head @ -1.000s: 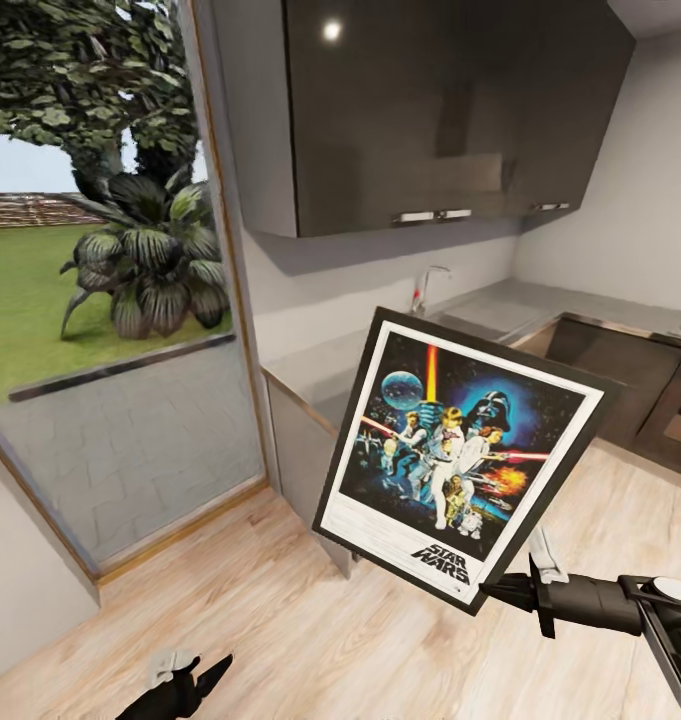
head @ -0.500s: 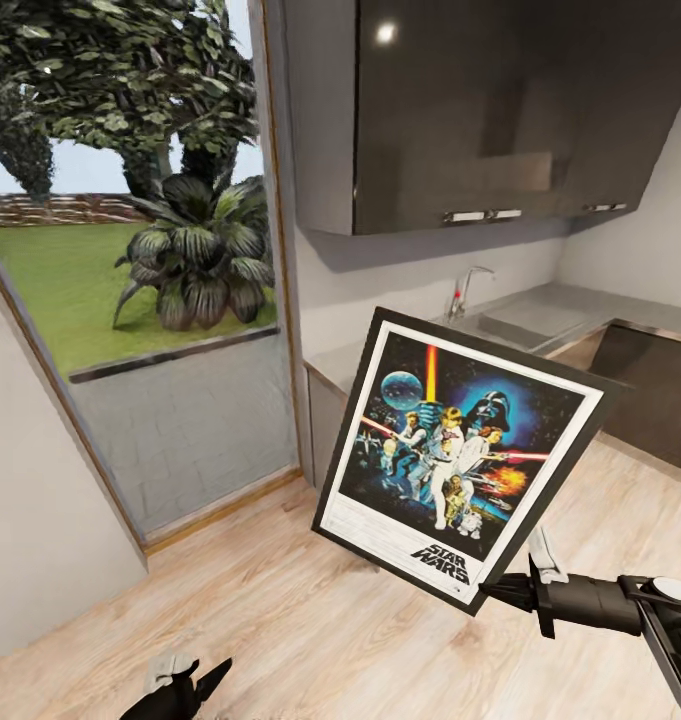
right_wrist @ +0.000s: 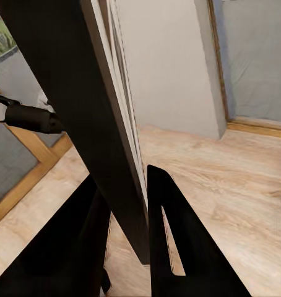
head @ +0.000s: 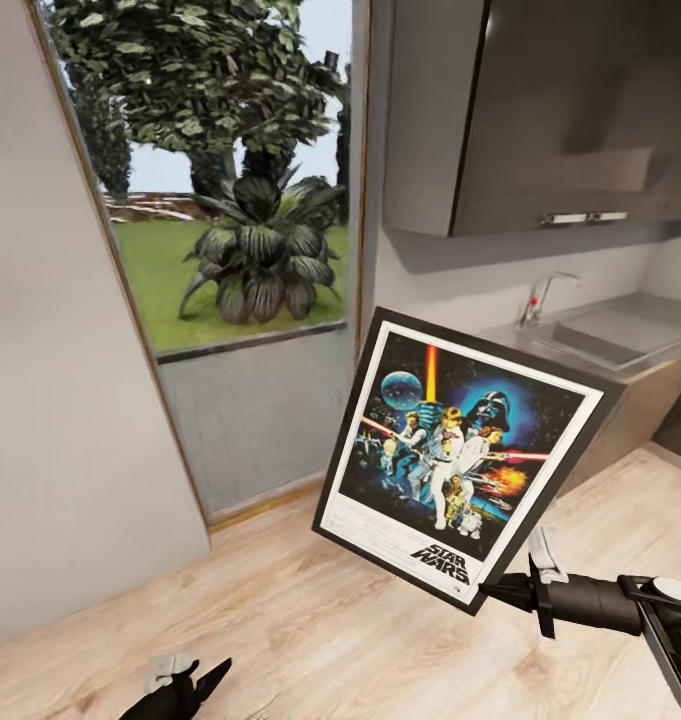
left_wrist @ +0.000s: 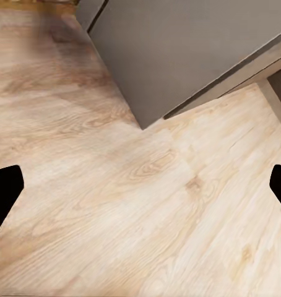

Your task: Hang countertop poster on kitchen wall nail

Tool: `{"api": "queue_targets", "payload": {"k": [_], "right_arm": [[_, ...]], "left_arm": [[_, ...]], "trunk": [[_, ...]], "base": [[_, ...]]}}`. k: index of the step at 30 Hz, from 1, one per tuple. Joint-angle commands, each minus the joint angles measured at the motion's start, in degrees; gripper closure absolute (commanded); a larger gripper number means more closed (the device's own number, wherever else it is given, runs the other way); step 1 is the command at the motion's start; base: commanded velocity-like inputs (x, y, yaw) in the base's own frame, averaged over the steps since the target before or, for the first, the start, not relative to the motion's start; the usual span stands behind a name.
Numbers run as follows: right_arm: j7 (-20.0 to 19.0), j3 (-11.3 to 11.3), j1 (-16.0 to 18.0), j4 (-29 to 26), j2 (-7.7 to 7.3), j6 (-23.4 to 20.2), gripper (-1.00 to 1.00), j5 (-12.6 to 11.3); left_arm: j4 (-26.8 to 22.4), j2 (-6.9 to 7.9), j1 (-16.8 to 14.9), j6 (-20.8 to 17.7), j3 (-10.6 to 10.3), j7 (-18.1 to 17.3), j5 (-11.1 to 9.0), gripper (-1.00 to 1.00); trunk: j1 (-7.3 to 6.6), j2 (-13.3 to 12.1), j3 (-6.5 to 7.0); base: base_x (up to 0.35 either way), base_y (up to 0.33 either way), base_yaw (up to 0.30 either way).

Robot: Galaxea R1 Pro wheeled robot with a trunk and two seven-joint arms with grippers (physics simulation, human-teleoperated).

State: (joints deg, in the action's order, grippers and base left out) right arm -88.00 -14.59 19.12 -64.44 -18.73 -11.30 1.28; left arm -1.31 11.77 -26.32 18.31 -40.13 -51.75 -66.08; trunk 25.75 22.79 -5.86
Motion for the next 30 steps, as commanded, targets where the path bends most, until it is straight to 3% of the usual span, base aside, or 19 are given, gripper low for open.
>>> {"api": "queue_targets", "payload": {"k": [1,30], "right_arm": [[-0.3,-0.1,0.0,-0.1,0.01,-0.7,1.00,0.1],[-0.3,-0.1,0.0,-0.1,0.01,-0.7,1.00,0.1]], "left_arm": [[0.0,0.01,0.0,0.3,-0.5,-0.1,-0.3,-1.00],[0.0,0.01,0.0,0.2,-0.3,-0.1,-1.0,-1.00]], "trunk": [[0.04,0.1,-0.13],[0.04,0.1,-0.13]], "base": [[0.000,0.292,0.289],[0.000,0.292,0.289]]}}
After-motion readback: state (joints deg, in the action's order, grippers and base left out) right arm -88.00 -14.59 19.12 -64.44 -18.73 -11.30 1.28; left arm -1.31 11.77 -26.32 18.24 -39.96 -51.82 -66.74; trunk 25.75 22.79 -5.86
